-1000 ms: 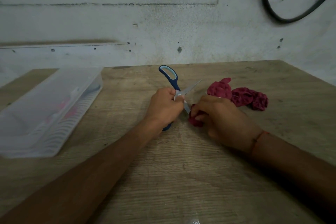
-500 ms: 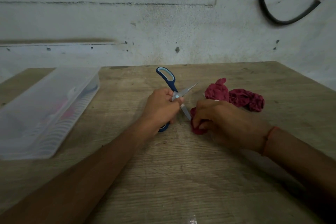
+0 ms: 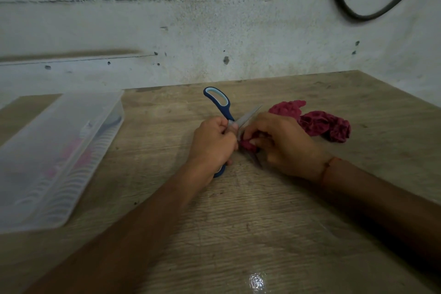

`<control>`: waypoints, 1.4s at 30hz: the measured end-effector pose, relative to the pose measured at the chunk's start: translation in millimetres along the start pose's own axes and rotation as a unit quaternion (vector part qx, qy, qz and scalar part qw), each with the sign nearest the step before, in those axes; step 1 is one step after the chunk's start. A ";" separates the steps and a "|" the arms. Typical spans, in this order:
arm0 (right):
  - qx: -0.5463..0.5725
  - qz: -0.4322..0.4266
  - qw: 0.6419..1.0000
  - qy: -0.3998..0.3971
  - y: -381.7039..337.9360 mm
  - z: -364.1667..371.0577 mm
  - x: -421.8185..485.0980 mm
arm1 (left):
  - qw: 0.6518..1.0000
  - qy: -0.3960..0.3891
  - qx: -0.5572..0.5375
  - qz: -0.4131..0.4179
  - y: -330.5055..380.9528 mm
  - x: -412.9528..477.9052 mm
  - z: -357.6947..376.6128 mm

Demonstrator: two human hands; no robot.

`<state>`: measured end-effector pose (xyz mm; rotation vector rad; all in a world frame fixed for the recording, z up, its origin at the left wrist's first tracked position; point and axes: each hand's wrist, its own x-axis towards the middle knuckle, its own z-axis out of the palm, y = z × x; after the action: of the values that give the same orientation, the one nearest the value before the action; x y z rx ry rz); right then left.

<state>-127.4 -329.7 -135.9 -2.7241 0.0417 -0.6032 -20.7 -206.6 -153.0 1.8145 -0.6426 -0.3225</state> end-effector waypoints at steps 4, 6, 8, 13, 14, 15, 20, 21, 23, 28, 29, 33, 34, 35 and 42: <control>-0.012 -0.032 0.998 -0.054 -1.6 -14.1 -20.4 | 1.000 -0.001 0.008 0.004 1.1 0.0 0.9; -0.010 -0.017 0.999 -0.040 -2.0 -12.4 -16.9 | 1.000 -0.002 0.012 0.005 1.7 -0.5 0.4; 0.004 -0.002 1.000 -0.007 -1.7 -7.3 -5.3 | 1.000 -0.004 0.009 0.002 2.5 -1.4 0.5; 0.063 0.043 0.996 0.041 -0.4 4.1 10.1 | 1.000 -0.008 0.004 -0.005 4.0 -3.8 -0.7; 0.060 0.035 0.997 0.036 -0.2 3.5 6.5 | 1.000 -0.008 0.004 -0.005 4.0 -4.0 -0.7; 0.055 0.023 0.998 0.025 0.5 1.9 1.3 | 1.000 -0.008 0.001 -0.007 3.7 -4.3 -0.8; 0.035 0.021 0.999 -0.002 1.6 -6.4 -13.2 | 1.000 -0.007 0.007 -0.002 3.4 -4.8 -0.6; 0.035 0.025 0.999 0.008 1.0 -4.6 -8.8 | 1.000 -0.008 0.008 -0.001 3.7 -4.7 -0.5; 0.033 0.026 0.999 0.033 0.2 0.8 3.1 | 1.000 -0.010 0.007 -0.001 3.8 -4.5 0.0; 0.013 0.011 0.999 0.031 0.7 2.3 4.8 | 1.000 -0.010 -0.001 -0.002 3.1 -4.2 0.2; 0.005 -0.001 1.000 0.012 1.4 -1.0 -1.8 | 1.000 -0.009 0.000 0.000 2.9 -4.7 0.6; -0.004 -0.032 0.998 -0.045 2.6 -14.8 -24.8 | 1.000 -0.004 0.011 0.012 2.2 -5.6 1.3; -0.008 -0.033 0.998 -0.048 1.8 -15.2 -23.9 | 1.000 0.000 0.018 0.015 2.1 -5.3 1.5; -0.012 -0.033 0.998 -0.045 0.8 -14.2 -20.7 | 1.000 0.004 0.023 0.017 2.2 -4.9 1.8; -0.029 -0.059 0.996 -0.056 -1.6 -12.1 -12.9 | 1.000 0.000 0.021 0.002 3.1 -3.7 2.9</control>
<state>-144.2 -330.9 -130.3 -2.8281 -0.1317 -0.4863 -26.0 -207.5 -151.4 1.8526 -0.6583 -0.3082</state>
